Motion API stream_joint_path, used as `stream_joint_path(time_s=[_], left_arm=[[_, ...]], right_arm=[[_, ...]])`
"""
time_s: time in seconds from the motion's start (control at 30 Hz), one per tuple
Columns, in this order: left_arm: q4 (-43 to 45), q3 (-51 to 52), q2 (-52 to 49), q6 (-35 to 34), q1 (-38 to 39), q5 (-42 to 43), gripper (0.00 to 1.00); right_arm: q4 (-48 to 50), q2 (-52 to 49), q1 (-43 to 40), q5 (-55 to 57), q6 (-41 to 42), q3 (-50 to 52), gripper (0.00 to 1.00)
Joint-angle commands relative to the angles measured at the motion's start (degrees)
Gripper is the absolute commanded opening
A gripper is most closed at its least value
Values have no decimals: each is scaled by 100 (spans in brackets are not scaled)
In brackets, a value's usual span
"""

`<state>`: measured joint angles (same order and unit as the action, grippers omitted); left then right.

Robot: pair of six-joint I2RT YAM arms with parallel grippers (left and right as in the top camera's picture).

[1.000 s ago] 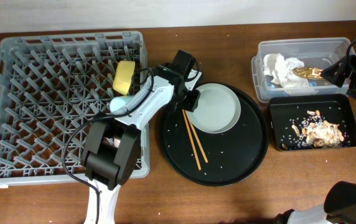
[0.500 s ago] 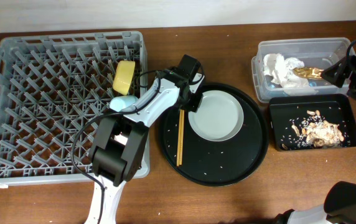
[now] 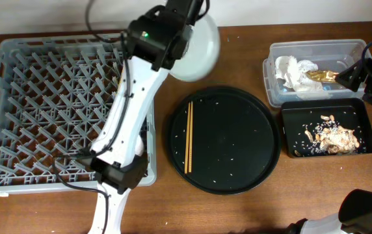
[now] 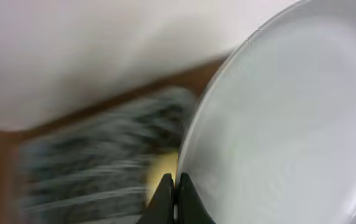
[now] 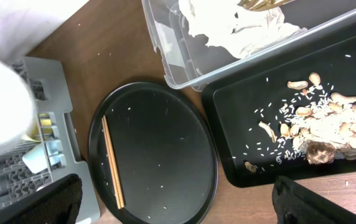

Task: Sort waste into correct bins and load items into the dishwasher rack
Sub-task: 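Grasp the white plate with left gripper and stand it in the rack, then pick one wooden chopstick with left gripper and place it in the rack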

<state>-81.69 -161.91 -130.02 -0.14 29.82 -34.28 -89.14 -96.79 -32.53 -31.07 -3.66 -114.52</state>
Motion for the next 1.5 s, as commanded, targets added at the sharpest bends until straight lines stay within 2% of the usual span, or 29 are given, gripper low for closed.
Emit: stream_joint_path(time_s=[0.0,0.07,0.13,0.17,0.23,0.33,0.47,0.63,0.7,0.83,0.93,0.97,1.0,1.03,1.07,1.1,1.17,1.23,1.27,1.3,1.37,1.43,1.47], left_arm=[[-116,-111,28,374,-466,-2463,1],[-114,-111,28,448,-1008,-2704,1],[-131,-87,28,1154,-1331,-2704,0],[-131,-87,28,1248,-1504,-2702,0],[-184,7,26,1182,-1891,-2594,1],[-173,188,13,616,-2177,-2382,1],[66,669,-39,446,-2251,-2229,0],[1220,2151,-39,444,-2249,-2227,1],[1451,2524,-39,214,-2249,-2197,1],[1895,3049,-39,205,-2234,-1733,0],[1910,3077,-39,208,-2238,-846,1],[1917,3077,-39,208,-2212,-407,21],[1941,3077,-39,208,-2238,-271,50],[1939,3077,-39,205,-2238,-48,70],[2024,3075,-37,208,-2269,426,94],[2035,2988,-17,210,-2253,538,99],[1869,2509,105,208,-2249,767,99],[1493,1580,457,212,-2159,1222,99],[1222,1207,627,232,-2081,1615,99],[785,800,872,229,-1908,2492,99],[0,686,1102,229,-1506,3504,99],[-848,964,1067,229,-1003,3792,99],[-968,1335,1067,177,-754,3792,99]], right_arm=[[-2,-24,44,28,-57,-13,98],[0,-24,44,28,-57,-13,98],[-4,-24,44,28,-55,-13,98],[-7,-24,44,28,-55,-13,99],[4,-24,44,28,-55,-13,99],[15,-24,44,28,-55,-13,99],[-2,-24,44,28,-55,-13,98],[-2,-24,44,28,-55,-13,98],[-9,-24,44,28,-55,-13,98],[-9,-24,44,28,-52,-13,98],[-11,-24,44,28,-55,-13,98],[-24,-24,44,28,-55,-13,98],[-20,-24,44,28,-55,-13,99],[2,-24,44,28,-55,-13,98],[-2,-24,44,26,-55,-13,98],[0,-24,70,26,-55,-13,99],[0,-24,114,28,-55,-13,98],[0,-24,114,28,-57,-13,98],[0,-24,114,28,-57,-13,99],[0,-24,114,28,-57,-13,98],[2,-24,114,31,-57,-13,99],[20,-24,114,35,-59,-13,98],[22,-24,114,37,-59,-13,98]])
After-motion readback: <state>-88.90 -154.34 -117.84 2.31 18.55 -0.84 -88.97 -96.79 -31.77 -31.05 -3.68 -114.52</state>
